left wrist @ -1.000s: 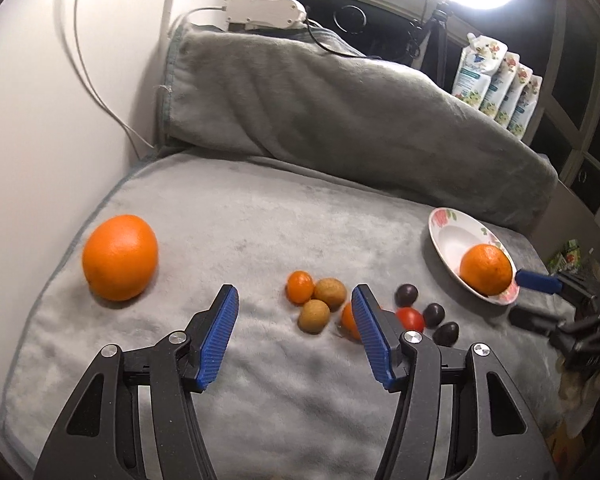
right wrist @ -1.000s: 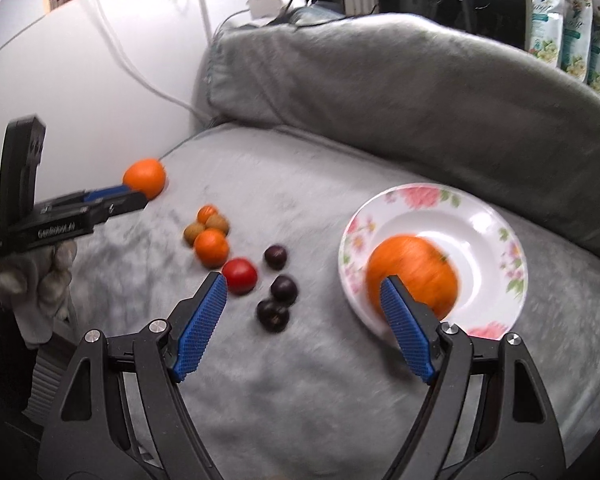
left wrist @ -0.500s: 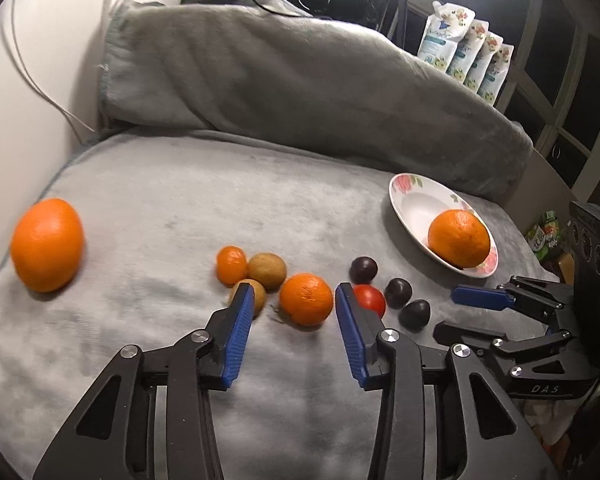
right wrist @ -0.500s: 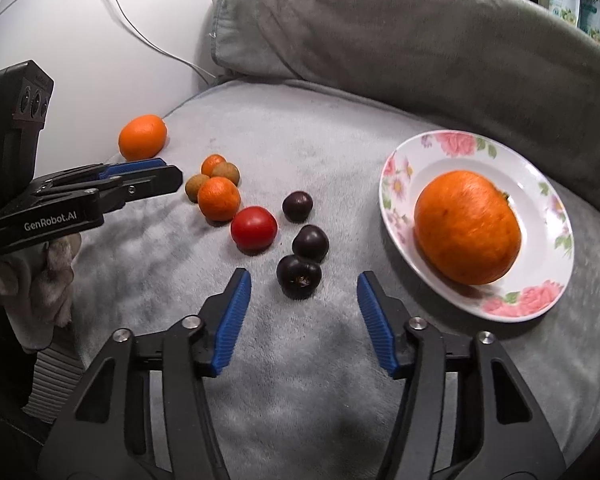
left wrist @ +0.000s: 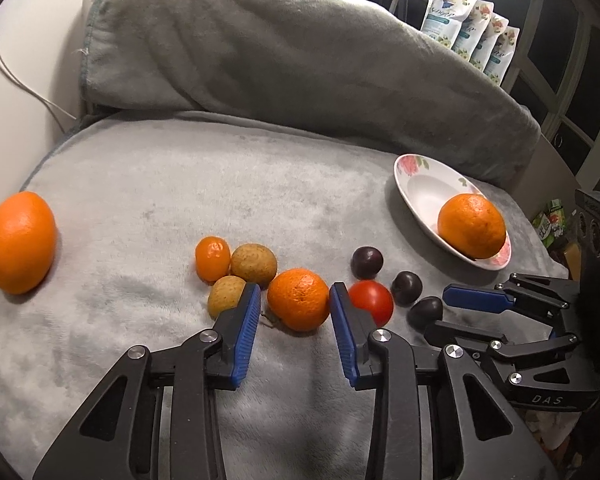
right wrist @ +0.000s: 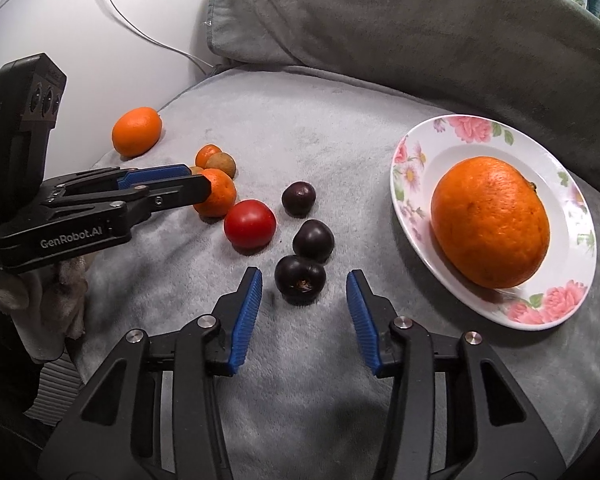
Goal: Organize fruits
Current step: 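Grasp a dark plum with the right tool while the left tool grasps a tangerine, then carry the plum and tangerine onto the plate and open both tools, then withdraw both tools from the plate toward the remaining fruit, then grasp the red tomato with the right tool while the left tool grasps a tangerine, then carry the red tomato with the right tool while the left tool carries the tangerine onto the plate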
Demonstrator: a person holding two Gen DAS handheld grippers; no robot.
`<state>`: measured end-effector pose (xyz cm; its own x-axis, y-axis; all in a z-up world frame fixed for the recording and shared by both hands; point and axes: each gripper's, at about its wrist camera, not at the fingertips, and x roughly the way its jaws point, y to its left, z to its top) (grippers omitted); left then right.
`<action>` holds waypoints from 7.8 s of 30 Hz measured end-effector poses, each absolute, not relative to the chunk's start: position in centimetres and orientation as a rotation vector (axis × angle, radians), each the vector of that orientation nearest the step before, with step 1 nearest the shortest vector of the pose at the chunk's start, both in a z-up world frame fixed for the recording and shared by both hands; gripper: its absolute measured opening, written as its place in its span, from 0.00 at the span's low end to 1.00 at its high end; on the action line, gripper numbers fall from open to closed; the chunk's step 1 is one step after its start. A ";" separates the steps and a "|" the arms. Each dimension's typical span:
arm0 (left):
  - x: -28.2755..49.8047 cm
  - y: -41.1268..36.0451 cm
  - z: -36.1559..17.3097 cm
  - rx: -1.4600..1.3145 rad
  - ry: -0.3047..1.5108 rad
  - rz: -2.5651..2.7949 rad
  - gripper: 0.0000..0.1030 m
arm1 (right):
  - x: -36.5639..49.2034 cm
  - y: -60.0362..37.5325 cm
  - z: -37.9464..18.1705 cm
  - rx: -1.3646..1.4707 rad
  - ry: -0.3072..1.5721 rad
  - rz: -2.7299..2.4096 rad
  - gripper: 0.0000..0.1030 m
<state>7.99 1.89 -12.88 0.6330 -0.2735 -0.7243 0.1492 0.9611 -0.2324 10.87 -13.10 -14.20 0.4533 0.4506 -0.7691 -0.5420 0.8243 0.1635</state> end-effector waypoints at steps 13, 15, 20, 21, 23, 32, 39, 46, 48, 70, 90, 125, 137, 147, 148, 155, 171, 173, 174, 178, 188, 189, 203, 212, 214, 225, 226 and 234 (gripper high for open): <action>8.4 0.8 -13.2 -0.107 0.854 -0.260 0.31 | 11.6 -12.6 -15.1 -0.114 0.944 0.619 0.29; 8.4 0.7 -13.2 -0.110 0.853 -0.260 0.31 | 11.6 -12.7 -15.2 -0.109 0.945 0.624 0.27; 8.3 1.0 -13.2 -0.128 0.852 -0.253 0.31 | 11.4 -12.8 -15.0 -0.102 0.937 0.625 0.26; 8.3 1.1 -13.1 -0.133 0.850 -0.248 0.31 | 11.4 -12.9 -14.8 -0.096 0.933 0.624 0.26; 8.2 1.4 -13.0 -0.142 0.848 -0.244 0.31 | 11.2 -13.2 -14.4 -0.088 0.921 0.622 0.26; 7.7 1.6 -11.7 -0.159 0.814 -0.229 0.31 | 9.5 -14.3 -11.9 -0.130 0.836 0.589 0.26; 7.8 0.9 -10.2 -0.162 0.778 -0.244 0.30 | 8.7 -15.8 -10.1 -0.150 0.782 0.559 0.26; 8.7 -0.7 -9.6 -0.158 0.764 -0.268 0.30 | 8.7 -18.1 -9.0 -0.127 0.753 0.519 0.26; 8.9 -1.1 -9.4 -0.159 0.762 -0.277 0.30 | 8.8 -19.0 -8.7 -0.117 0.744 0.502 0.26; 14.8 -7.7 -8.8 -0.116 0.790 -0.372 0.30 | 11.6 -26.9 -8.8 -0.029 0.751 0.374 0.26; 17.2 -11.3 -8.6 -0.085 0.801 -0.399 0.31 | 13.3 -27.5 -10.6 -0.029 0.782 0.391 0.26; 14.7 -10.6 -4.9 -0.086 0.695 -0.373 0.70 | 11.2 -26.2 -7.7 -0.077 0.682 0.392 0.92; 12.0 -5.7 -2.7 -0.100 0.633 -0.308 0.70 | 10.7 -24.7 -5.5 -0.063 0.664 0.446 0.93; 9.1 3.0 -2.2 -0.160 0.599 -0.173 0.70 | 12.4 -21.6 -4.7 -0.050 0.700 0.539 0.93; 8.9 3.6 -2.4 -0.164 0.600 -0.163 0.70 | 12.7 -21.3 -4.7 -0.048 0.706 0.547 0.93; 7.3 7.3 -4.6 -0.197 0.646 -0.103 0.70 | 13.8 -18.1 -5.3 -0.076 0.739 0.613 0.93; 6.9 7.4 -10.7 -0.209 0.806 -0.158 0.41 | 12.9 -12.0 -7.6 -0.231 0.780 0.711 0.81; 7.2 7.5 -11.1 -0.216 0.816 -0.162 0.40 | 13.0 -11.5 -7.9 -0.250 0.790 0.716 0.79; 7.5 7.6 -11.3 -0.219 0.823 -0.161 0.38 | 13.1 -11.3 -8.0 -0.259 0.791 0.717 0.79; 8.8 8.0 -11.9 -0.232 0.854 -0.175 0.35 | 13.0 -10.4 -8.7 -0.288 0.805 0.737 0.68; 11.7 8.3 -13.4 -0.272 0.944 -0.230 0.33 | 12.3 -8.7 -11.1 -0.353 0.845 0.785 0.56; 11.8 8.3 -13.5 -0.276 0.953 -0.233 0.33 | 12.3 -8.6 -11.4 -0.355 0.849 0.787 0.55; 12.7 8.6 -14.2 -0.309 0.997 -0.270 0.31 | 13.3 -8.3 -13.5 -0.350 0.885 0.813 0.46; 12.9 8.5 -14.1 -0.300 0.988 -0.286 0.20 | 13.5 -7.3 -14.6 -0.369 0.909 0.804 0.39; 12.7 8.2 -14.0 -0.285 0.982 -0.286 0.18 | 13.4 -7.0 -14.7 -0.379 0.910 0.802 0.37; 12.5 8.7 -13.8 -0.307 0.963 -0.270 0.16 | 13.5 -6.6 -14.7 -0.376 0.910 0.789 0.35; 12.5 8.8 -13.7 -0.311 0.959 -0.267 0.16 | 13.6 -6.6 -14.7 -0.372 0.908 0.787 0.35; 11.8 9.2 -12.5 -0.319 0.916 -0.246 0.15 | 13.3 -7.4 -14.1 -0.334 0.884 0.769 0.34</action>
<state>11.82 9.22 -12.51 0.5861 -0.3416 -0.7347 0.0729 0.9253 -0.3721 13.34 -7.45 -14.07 0.3944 0.4625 -0.7941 -0.7230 0.6896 0.0425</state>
